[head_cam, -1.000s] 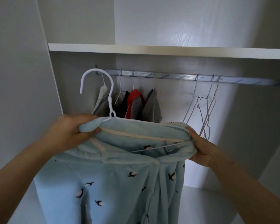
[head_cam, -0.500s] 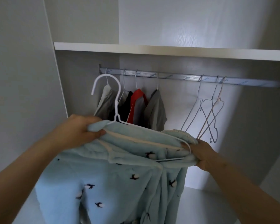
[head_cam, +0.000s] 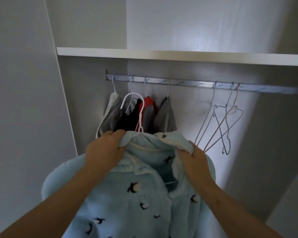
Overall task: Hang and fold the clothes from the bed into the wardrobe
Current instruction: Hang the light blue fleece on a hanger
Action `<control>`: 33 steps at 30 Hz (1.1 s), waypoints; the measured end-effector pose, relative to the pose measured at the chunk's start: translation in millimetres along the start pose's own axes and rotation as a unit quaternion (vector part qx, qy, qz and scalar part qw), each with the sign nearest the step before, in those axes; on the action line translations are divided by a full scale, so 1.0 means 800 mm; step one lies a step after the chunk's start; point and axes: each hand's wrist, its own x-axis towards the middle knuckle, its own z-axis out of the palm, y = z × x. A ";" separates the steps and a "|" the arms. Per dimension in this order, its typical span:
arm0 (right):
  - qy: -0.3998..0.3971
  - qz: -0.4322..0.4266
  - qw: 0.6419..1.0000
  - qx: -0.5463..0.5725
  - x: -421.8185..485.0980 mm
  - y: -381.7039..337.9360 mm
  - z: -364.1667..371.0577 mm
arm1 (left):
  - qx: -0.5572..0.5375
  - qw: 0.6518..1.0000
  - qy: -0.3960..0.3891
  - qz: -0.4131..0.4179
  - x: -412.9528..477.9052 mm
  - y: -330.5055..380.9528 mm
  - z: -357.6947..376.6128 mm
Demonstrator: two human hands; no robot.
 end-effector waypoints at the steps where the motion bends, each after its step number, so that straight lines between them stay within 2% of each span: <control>1: -0.057 0.002 0.998 -0.013 -0.004 -0.002 0.001 | -0.034 0.999 0.008 0.003 0.002 -0.002 0.000; 3: -0.160 0.029 0.985 -0.060 -0.006 -0.009 -0.005 | -0.098 0.994 0.032 0.024 0.001 -0.005 -0.004; 5: -0.185 0.028 0.973 -0.137 -0.002 -0.014 -0.015 | -0.147 0.987 0.045 0.047 -0.001 -0.008 -0.008; 7: -0.102 -0.060 0.940 -0.320 0.004 -0.019 -0.025 | -0.188 0.979 0.050 0.065 -0.004 -0.007 -0.014; 8: -0.055 -0.104 0.920 -0.373 0.007 -0.022 -0.028 | -0.199 0.976 0.050 0.072 -0.005 -0.004 -0.016; 10: -0.034 -0.136 0.916 -0.376 0.015 -0.028 -0.027 | -0.207 0.972 0.046 0.098 -0.006 0.004 -0.019; 12: -0.027 -0.097 0.957 -0.273 0.026 -0.034 -0.026 | -0.209 0.969 0.041 0.124 -0.008 0.014 -0.021; 14: -0.003 0.045 0.997 -0.054 0.034 -0.043 -0.037 | -0.204 0.969 0.051 0.127 -0.008 0.017 -0.021; 15: -0.009 0.136 0.987 0.090 0.037 -0.044 -0.046 | -0.203 0.971 0.055 0.112 -0.007 0.015 -0.021; 16: -0.035 0.214 0.950 0.223 0.035 -0.044 -0.056 | -0.206 0.972 0.059 0.091 -0.006 0.012 -0.021; 17: -0.062 0.263 0.917 0.294 0.031 -0.044 -0.063 | -0.213 0.972 0.064 0.075 -0.004 0.007 -0.021; 18: -0.068 0.292 0.904 0.306 0.029 -0.040 -0.069 | -0.221 0.970 0.072 0.071 -0.003 0.003 -0.022; 19: -0.056 0.288 0.923 0.250 0.028 -0.034 -0.072 | -0.227 0.967 0.082 0.076 -0.002 0.000 -0.023; 20: -0.036 0.235 0.963 0.129 0.032 -0.021 -0.075 | -0.232 0.965 0.089 0.086 -0.002 -0.003 -0.024; 21: -0.012 0.152 0.988 -0.023 0.033 -0.017 -0.075 | -0.237 0.962 0.092 0.095 -0.002 -0.005 -0.025; 22: -0.011 0.044 0.986 -0.159 0.034 -0.014 -0.077 | -0.242 0.960 0.094 0.103 -0.002 -0.008 -0.025; 23: -0.046 -0.024 0.975 -0.218 0.034 -0.015 -0.079 | -0.244 0.959 0.098 0.109 -0.002 -0.009 -0.025; 25: -0.179 -0.027 0.954 -0.239 0.033 -0.012 -0.081 | -0.246 0.956 0.111 0.111 -0.001 -0.008 -0.023; 26: -0.227 -0.022 0.934 -0.274 0.030 -0.006 -0.078 | -0.248 0.955 0.117 0.113 0.000 -0.005 -0.022; 27: -0.240 -0.037 0.912 -0.332 0.028 -0.002 -0.074 | -0.252 0.953 0.120 0.118 0.000 0.000 -0.021; 29: -0.204 -0.082 0.889 -0.401 0.020 -0.001 -0.058 | -0.268 0.948 0.118 0.126 -0.002 0.011 -0.018; 33: -0.148 -0.173 0.895 -0.383 0.015 -0.004 -0.028 | -0.291 0.941 0.083 0.151 -0.007 0.031 -0.011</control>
